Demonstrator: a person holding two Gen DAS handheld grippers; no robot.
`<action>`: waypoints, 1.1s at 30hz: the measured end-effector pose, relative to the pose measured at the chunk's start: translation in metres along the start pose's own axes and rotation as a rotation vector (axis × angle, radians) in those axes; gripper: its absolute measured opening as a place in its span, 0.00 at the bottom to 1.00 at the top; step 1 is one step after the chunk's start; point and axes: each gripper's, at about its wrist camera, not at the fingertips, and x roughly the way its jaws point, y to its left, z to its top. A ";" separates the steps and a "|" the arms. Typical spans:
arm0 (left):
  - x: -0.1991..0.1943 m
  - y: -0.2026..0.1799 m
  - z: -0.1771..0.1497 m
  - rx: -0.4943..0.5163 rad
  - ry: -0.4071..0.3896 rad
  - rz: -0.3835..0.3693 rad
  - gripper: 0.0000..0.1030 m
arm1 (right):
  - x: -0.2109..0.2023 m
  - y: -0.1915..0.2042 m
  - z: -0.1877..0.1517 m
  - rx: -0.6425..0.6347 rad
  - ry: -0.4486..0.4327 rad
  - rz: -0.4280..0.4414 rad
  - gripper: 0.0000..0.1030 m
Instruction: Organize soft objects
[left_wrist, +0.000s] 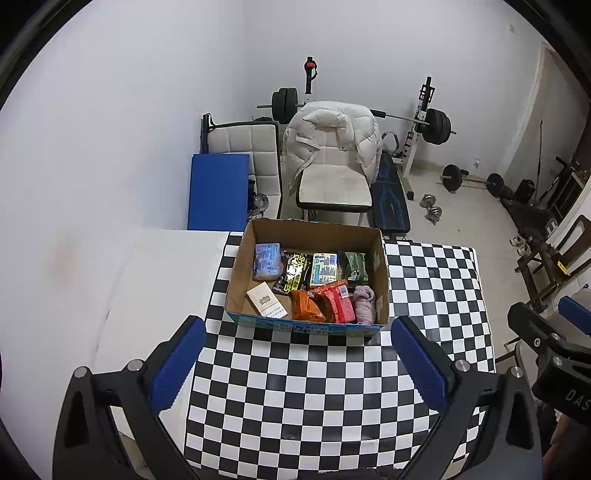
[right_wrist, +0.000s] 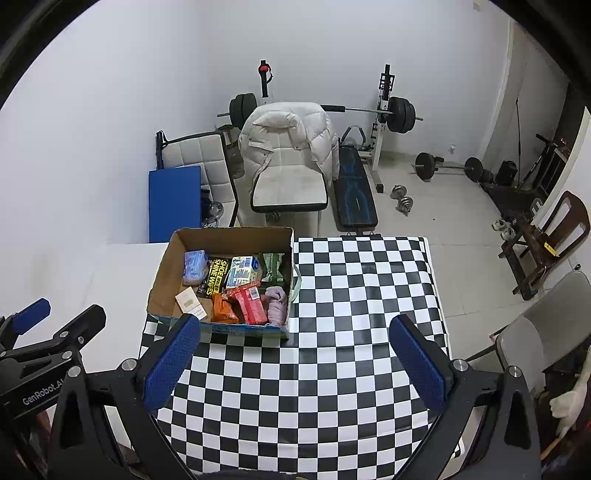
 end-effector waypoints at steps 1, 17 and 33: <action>0.000 0.000 0.000 -0.001 0.000 0.000 1.00 | 0.000 0.000 0.000 0.001 -0.001 -0.001 1.00; 0.001 0.002 0.003 -0.003 -0.005 0.002 1.00 | 0.001 0.001 0.003 0.001 -0.008 -0.010 1.00; 0.000 0.001 0.002 0.000 -0.005 0.005 1.00 | 0.000 0.001 0.004 -0.005 -0.009 -0.010 1.00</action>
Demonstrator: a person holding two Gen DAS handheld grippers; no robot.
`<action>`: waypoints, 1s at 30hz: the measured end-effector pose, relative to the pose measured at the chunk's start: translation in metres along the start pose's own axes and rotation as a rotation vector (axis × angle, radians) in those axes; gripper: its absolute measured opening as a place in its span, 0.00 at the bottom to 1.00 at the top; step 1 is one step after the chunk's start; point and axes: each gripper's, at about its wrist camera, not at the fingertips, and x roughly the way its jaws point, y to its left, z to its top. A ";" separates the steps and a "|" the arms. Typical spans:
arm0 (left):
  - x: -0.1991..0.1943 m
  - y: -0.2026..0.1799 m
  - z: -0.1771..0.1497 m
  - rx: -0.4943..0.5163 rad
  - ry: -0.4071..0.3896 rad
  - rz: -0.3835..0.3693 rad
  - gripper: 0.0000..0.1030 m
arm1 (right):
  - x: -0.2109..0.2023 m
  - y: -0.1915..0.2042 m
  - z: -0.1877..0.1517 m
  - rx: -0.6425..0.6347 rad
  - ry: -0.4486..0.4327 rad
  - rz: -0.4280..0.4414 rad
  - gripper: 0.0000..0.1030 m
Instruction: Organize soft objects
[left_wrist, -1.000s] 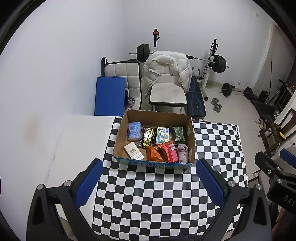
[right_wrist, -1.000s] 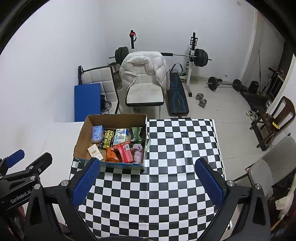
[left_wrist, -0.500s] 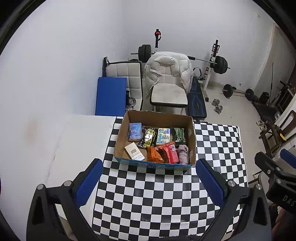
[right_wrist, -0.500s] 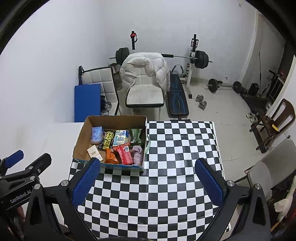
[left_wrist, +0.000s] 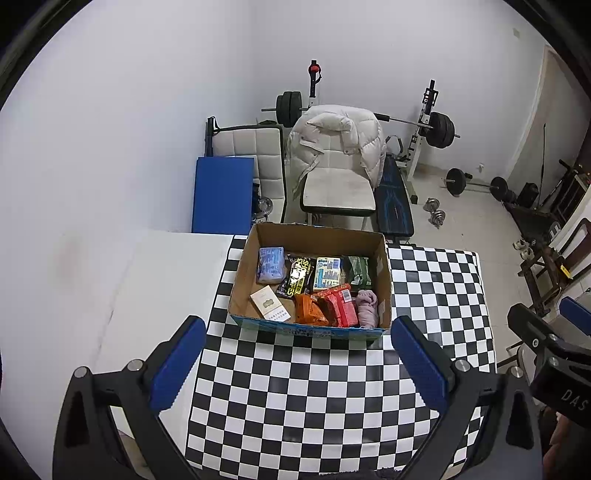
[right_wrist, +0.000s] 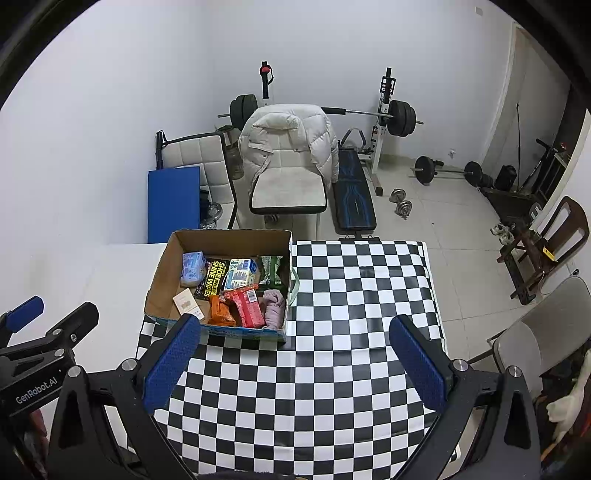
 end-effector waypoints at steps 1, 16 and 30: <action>0.000 0.000 0.000 0.001 -0.001 0.002 1.00 | 0.000 0.000 0.000 0.000 0.001 0.001 1.00; -0.003 -0.003 -0.001 -0.007 0.001 0.006 1.00 | -0.001 -0.004 -0.001 -0.004 0.002 0.001 1.00; -0.002 -0.002 0.000 0.002 0.003 0.000 1.00 | -0.004 -0.008 0.000 -0.007 -0.003 -0.003 1.00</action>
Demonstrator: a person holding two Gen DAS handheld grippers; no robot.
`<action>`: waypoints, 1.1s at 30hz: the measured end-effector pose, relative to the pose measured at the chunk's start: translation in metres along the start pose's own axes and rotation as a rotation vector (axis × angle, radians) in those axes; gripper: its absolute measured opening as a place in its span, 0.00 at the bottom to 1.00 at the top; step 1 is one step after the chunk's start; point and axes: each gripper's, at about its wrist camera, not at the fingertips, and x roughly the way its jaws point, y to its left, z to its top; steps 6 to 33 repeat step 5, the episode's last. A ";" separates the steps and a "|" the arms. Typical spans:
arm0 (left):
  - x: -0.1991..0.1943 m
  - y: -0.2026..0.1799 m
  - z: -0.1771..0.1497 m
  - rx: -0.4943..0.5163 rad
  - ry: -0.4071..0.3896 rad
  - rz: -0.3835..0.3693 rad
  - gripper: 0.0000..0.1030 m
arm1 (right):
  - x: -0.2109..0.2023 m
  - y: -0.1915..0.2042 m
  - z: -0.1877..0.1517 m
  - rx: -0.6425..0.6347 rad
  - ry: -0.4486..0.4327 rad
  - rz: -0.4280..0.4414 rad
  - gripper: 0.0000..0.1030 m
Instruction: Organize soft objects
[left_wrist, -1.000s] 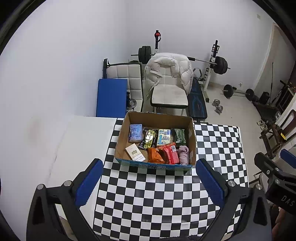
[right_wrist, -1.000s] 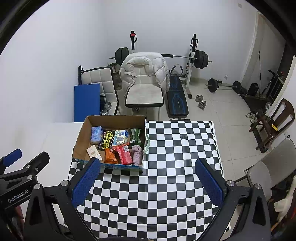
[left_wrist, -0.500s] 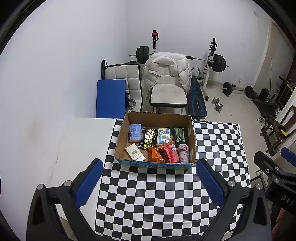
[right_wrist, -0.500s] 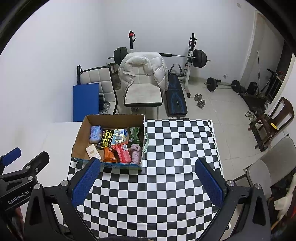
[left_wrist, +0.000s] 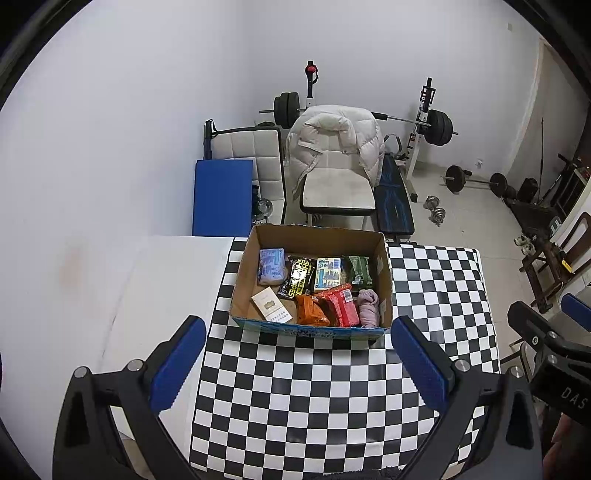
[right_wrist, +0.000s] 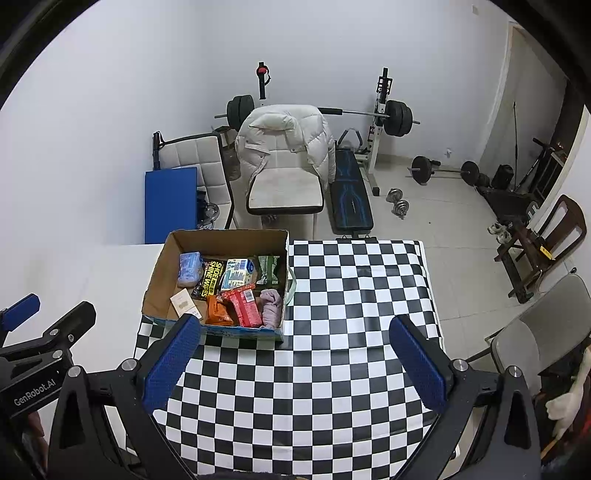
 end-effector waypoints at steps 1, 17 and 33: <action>0.000 0.000 0.000 0.000 -0.001 0.000 1.00 | 0.000 0.000 0.000 0.000 0.001 0.001 1.00; 0.000 0.001 0.001 0.004 -0.007 0.000 1.00 | 0.000 0.001 0.000 0.000 0.000 0.001 1.00; 0.000 0.001 0.001 0.004 -0.007 0.000 1.00 | 0.000 0.001 0.000 0.000 0.000 0.001 1.00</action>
